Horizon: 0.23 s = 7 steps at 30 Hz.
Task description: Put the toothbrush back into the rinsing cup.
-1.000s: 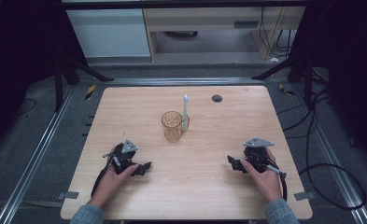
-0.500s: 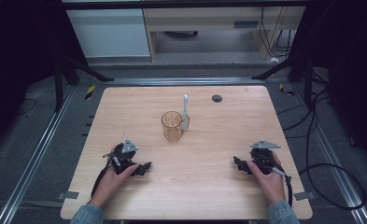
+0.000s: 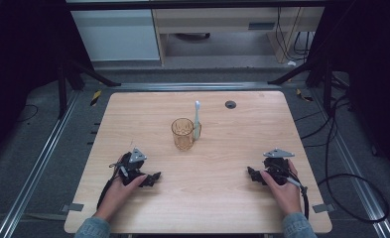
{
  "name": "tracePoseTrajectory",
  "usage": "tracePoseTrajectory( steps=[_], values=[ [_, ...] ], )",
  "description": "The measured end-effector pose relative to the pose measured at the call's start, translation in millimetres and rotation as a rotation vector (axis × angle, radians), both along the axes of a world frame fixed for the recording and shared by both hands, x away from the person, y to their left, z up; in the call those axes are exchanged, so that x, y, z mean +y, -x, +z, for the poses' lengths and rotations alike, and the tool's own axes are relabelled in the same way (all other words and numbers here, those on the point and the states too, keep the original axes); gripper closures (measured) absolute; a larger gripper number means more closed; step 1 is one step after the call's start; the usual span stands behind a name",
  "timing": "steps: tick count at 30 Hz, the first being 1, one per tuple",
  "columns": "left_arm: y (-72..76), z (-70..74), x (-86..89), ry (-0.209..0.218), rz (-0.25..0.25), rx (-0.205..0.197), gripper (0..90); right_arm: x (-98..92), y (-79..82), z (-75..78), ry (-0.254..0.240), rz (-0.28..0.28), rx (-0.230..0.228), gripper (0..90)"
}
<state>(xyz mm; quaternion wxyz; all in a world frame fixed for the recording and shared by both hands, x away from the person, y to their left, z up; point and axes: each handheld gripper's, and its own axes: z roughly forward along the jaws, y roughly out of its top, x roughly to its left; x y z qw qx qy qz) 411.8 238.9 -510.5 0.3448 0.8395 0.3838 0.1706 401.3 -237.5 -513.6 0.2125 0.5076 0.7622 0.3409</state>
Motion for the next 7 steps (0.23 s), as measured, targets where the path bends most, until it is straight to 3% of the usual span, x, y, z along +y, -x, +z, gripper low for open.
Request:
tracePoseTrajectory(
  steps=[1, 7],
  values=[
    [0.0, 0.0, 0.0, 0.000, 0.000, 0.000, 0.0, 1.7, -0.3, -0.7, 0.028, 0.000, -0.006, 4.1],
    [0.0, 0.1, 0.0, -0.001, 0.001, 0.000, 0.0, 3.2, -0.9, -1.0, 0.029, -0.007, -0.003, 2.8]
  ],
)
